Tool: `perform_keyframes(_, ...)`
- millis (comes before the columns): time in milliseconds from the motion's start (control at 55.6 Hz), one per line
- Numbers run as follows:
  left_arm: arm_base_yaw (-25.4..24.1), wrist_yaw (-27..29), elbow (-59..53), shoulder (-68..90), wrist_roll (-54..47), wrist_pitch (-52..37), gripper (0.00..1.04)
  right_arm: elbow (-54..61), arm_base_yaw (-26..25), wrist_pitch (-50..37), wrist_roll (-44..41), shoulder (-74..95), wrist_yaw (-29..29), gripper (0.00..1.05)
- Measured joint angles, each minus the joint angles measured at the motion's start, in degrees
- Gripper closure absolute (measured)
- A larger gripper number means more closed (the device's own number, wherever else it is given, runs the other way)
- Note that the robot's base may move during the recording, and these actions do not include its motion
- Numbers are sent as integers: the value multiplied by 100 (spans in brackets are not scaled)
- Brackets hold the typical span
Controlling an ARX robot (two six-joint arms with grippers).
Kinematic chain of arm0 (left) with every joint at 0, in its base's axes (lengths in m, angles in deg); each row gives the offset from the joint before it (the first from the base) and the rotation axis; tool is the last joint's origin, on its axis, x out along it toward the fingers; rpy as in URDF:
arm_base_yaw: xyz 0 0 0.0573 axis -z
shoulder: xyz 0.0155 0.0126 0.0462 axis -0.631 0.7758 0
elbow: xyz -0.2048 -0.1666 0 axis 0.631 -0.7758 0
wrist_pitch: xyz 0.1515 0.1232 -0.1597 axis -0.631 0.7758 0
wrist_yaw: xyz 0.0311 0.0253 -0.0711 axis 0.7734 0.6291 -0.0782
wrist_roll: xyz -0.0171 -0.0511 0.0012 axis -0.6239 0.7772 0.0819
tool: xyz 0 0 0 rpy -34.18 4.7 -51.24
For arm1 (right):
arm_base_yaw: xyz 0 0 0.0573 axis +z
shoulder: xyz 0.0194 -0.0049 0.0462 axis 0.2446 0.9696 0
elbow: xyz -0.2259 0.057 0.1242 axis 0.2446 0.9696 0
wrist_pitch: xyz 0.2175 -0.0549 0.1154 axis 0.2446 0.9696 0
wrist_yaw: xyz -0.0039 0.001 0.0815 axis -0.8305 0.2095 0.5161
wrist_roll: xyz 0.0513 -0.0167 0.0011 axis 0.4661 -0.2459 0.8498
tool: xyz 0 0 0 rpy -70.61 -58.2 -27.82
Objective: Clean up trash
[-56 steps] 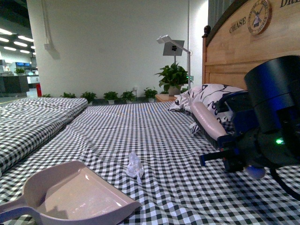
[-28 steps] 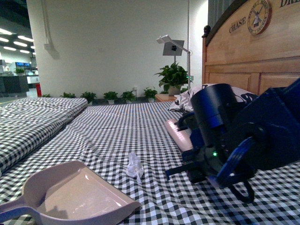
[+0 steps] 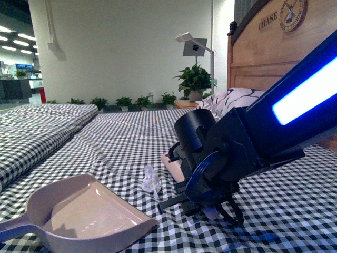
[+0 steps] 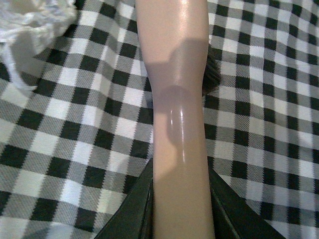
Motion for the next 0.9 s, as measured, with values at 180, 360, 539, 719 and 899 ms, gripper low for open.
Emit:
perform_keyframes(180, 0, 0, 0, 2, 0, 0, 76, -66, 79, 249, 79, -118, 1349, 84)
perform_keyframes(360, 0, 2, 0, 0, 0, 0, 76, 675, -7, 605, -28, -1067, 3674, 84)
perform_keyframes(539, 0, 0, 0, 0, 0, 0, 76, 925, -313, 490, -136, -1705, 3926, 84)
perform_keyframes(719, 0, 2, 0, 0, -2, 0, 76, 1270, -940, -76, -101, -1941, 3436, 84)
perform_keyframes(899, 0, 0, 0, 0, -2, 0, 76, 2205, -1735, -977, 140, -2479, 3362, 84)
